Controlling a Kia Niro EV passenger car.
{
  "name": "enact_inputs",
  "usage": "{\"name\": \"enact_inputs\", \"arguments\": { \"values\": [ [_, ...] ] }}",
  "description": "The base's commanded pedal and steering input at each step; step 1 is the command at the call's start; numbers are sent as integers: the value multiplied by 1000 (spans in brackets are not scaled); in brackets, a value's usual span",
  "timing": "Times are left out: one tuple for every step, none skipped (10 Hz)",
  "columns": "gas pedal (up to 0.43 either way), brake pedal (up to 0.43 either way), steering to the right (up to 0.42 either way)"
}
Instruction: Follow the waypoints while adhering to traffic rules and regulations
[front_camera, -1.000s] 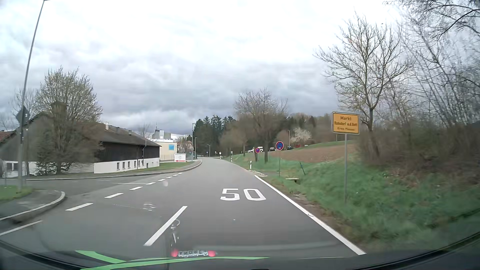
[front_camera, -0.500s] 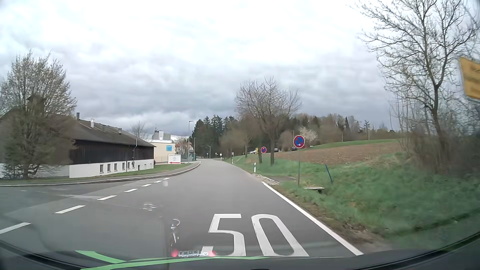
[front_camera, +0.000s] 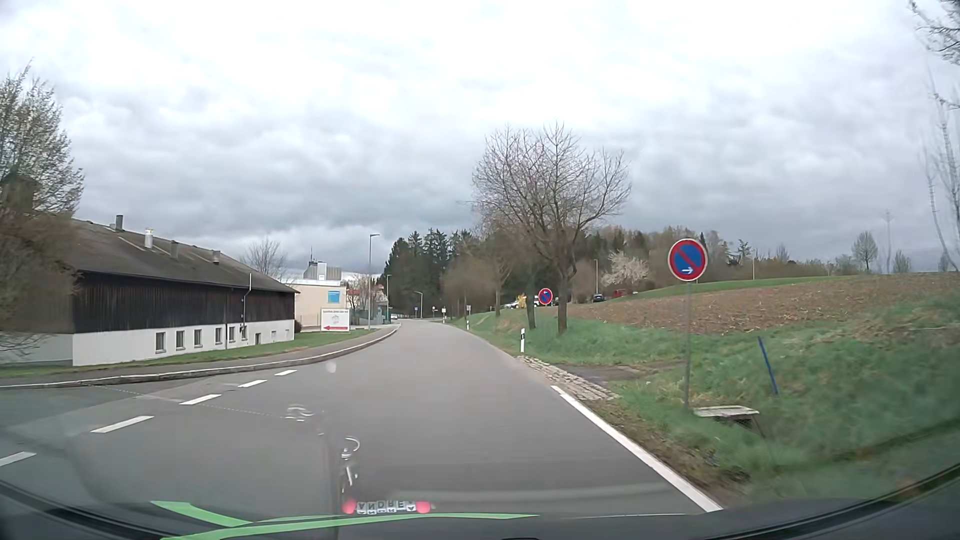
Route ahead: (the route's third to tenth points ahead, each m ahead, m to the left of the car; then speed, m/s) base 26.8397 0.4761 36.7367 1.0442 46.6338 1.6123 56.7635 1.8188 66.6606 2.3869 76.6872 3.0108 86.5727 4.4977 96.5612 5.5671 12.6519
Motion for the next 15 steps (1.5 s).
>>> {"name": "enact_inputs", "arguments": {
  "values": [
    [67, 0, -4],
    [67, 0, -4],
    [67, 0, -3],
    [67, 0, -2],
    [67, 0, -1],
    [67, 0, -2],
    [67, 0, -1],
    [67, 0, -2],
    [67, 0, -1],
    [67, 0, -2],
    [67, 0, -2],
    [67, 0, -2],
    [67, 0, -3],
    [67, 0, -3],
    [67, 0, -3]
  ]
}}
